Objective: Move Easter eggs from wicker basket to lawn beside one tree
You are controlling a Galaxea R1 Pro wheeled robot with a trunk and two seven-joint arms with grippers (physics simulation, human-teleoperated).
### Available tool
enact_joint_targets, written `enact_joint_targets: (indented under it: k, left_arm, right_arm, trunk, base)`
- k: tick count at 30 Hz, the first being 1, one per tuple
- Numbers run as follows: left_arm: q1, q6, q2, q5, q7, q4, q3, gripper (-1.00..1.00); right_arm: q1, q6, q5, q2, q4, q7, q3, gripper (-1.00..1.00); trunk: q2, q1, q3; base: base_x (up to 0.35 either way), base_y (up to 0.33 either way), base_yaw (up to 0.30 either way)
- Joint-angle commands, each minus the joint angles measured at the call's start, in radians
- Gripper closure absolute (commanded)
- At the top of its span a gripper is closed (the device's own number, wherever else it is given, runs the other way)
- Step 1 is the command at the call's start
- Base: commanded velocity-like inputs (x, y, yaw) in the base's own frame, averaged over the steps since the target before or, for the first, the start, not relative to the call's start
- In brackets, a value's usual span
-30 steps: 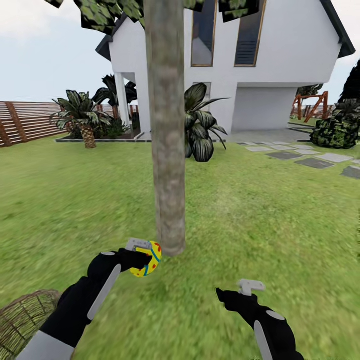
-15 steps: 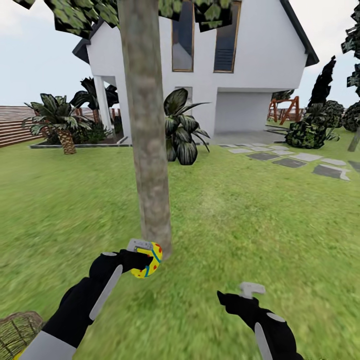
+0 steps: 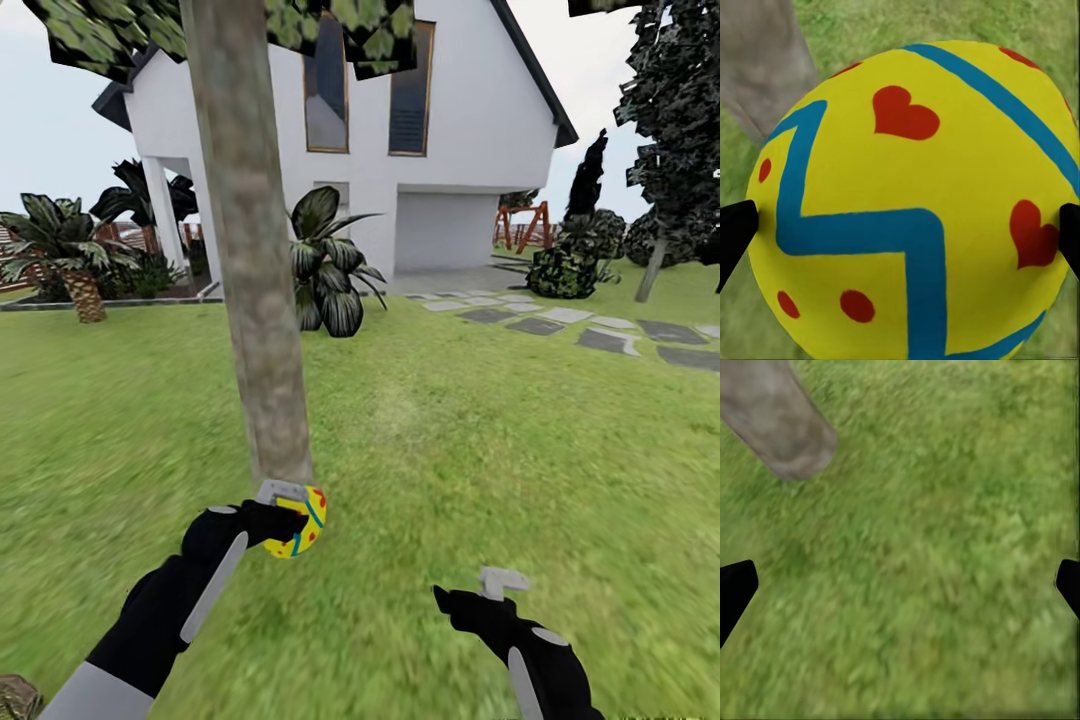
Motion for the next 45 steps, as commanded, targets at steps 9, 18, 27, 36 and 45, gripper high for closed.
enact_joint_targets:
  k: [9,18,27,36,45]
  left_arm:
    - [-0.001,0.0,0.001,0.004,0.004,-0.001,-0.019,1.0]
    - [-0.001,0.0,0.001,0.004,0.004,0.001,-0.019,1.0]
    - [-0.001,-0.001,0.0,0.004,0.004,0.013,-0.019,1.0]
    - [-0.001,-0.001,0.0,0.004,0.004,0.013,-0.019,1.0]
    - [-0.001,-0.001,0.0,0.004,0.003,0.013,-0.019,1.0]
  right_arm:
    - [-0.001,0.005,-0.005,0.001,0.005,0.004,-0.003,-1.0]
    - [-0.001,0.005,-0.005,0.001,0.007,0.004,-0.002,-1.0]
    - [-0.001,0.005,-0.005,0.001,0.007,0.004,0.0,-1.0]
    - [-0.001,0.005,-0.005,0.001,0.007,0.004,0.0,-1.0]
    - [-0.001,0.005,-0.005,0.001,0.007,0.004,0.0,-1.0]
  trunk:
    - [0.063,-0.035,0.037]
    - [0.126,-0.069,0.074]
    - [0.189,-0.104,0.103]
    - [0.252,-0.138,0.14]
    - [0.294,-0.161,0.168]
  base:
    - [0.0,0.0,-0.225]
    - [0.0,0.0,-0.176]
    - [0.0,0.0,-0.027]
    - [0.0,0.0,-0.216]
    - [0.0,0.0,-0.237]
